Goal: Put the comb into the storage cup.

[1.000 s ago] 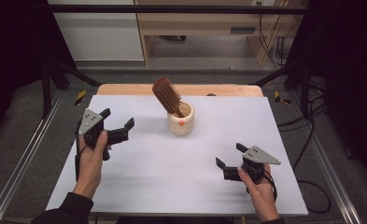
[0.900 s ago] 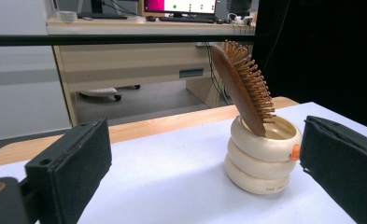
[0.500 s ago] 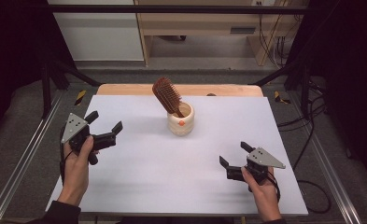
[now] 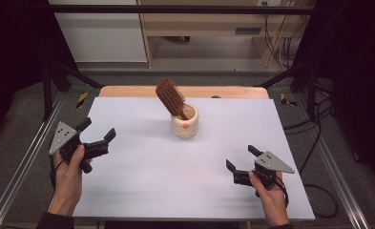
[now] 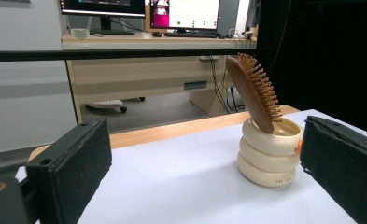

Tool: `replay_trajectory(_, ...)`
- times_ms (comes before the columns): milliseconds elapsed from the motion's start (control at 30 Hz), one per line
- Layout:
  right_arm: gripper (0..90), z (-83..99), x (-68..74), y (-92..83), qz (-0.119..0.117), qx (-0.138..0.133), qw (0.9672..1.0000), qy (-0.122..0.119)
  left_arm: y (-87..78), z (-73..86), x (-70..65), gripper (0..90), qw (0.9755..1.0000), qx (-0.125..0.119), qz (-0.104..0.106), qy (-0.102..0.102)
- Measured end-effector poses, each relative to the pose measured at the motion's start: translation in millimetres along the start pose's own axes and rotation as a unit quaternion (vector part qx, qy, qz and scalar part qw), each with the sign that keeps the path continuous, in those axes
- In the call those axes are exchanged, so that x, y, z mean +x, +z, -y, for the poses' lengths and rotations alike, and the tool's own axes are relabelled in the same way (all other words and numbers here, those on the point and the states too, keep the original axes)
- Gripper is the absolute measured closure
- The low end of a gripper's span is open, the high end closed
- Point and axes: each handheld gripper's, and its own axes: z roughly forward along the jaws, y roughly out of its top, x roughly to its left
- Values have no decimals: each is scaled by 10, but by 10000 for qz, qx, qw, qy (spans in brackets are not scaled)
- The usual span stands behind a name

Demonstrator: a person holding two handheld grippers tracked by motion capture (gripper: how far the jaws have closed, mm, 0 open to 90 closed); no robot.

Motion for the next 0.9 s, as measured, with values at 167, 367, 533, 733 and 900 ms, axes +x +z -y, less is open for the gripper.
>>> replay_trajectory(167, 42, 10, -8, -14, 1, 13, 10000, -41, -69, 85, 59, 23, 10000, -28, 13, -51)
replay_trajectory(367, 41, 37, -50, -46, 47, 13, 10000, 19, -154, 180, 113, 23, 9998, -96, 25, -163)
replay_trajectory(533, 41, 41, -92, -91, 95, 1, 10000, 28, -209, 246, 137, 23, 9997, -131, 67, -182)
replay_trajectory(733, 40, 51, -135, -123, 175, -45, 9998, 101, -255, 303, 150, 23, 9997, -135, 120, -193)
replay_trajectory(900, 39, 78, -131, -147, 161, -10, 9999, 49, -281, 388, 140, 23, 9997, -55, 86, -220)
